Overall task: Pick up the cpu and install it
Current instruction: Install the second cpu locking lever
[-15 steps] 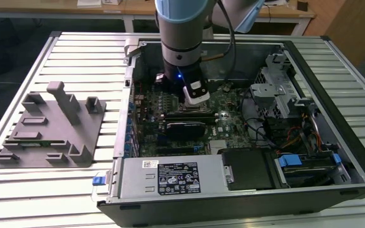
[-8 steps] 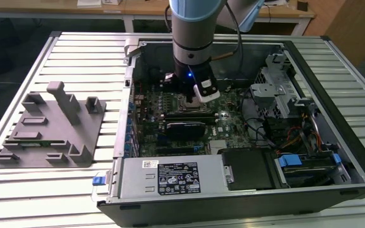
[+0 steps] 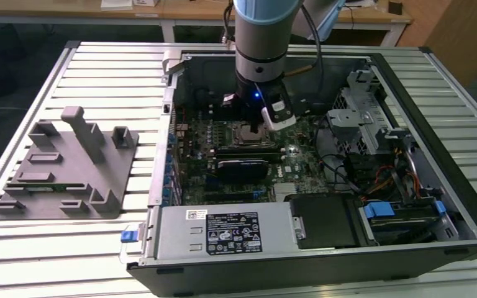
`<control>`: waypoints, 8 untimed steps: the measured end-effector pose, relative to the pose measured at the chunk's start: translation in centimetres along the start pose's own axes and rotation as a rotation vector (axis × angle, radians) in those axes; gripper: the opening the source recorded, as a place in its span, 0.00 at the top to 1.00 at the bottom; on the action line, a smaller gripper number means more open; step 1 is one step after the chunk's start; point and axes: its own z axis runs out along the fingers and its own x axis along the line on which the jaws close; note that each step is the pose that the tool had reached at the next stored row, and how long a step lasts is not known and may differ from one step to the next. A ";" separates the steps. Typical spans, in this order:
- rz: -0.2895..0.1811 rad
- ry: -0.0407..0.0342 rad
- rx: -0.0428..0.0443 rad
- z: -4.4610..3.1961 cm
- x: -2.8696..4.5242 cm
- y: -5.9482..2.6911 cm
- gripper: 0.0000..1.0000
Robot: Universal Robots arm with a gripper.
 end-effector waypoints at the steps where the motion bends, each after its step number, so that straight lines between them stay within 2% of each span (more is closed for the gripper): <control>1: 0.000 0.0000 0.0002 0.03 0.02 0.15 0.89; 8: 0.000 0.0000 0.0002 0.07 0.04 0.41 0.89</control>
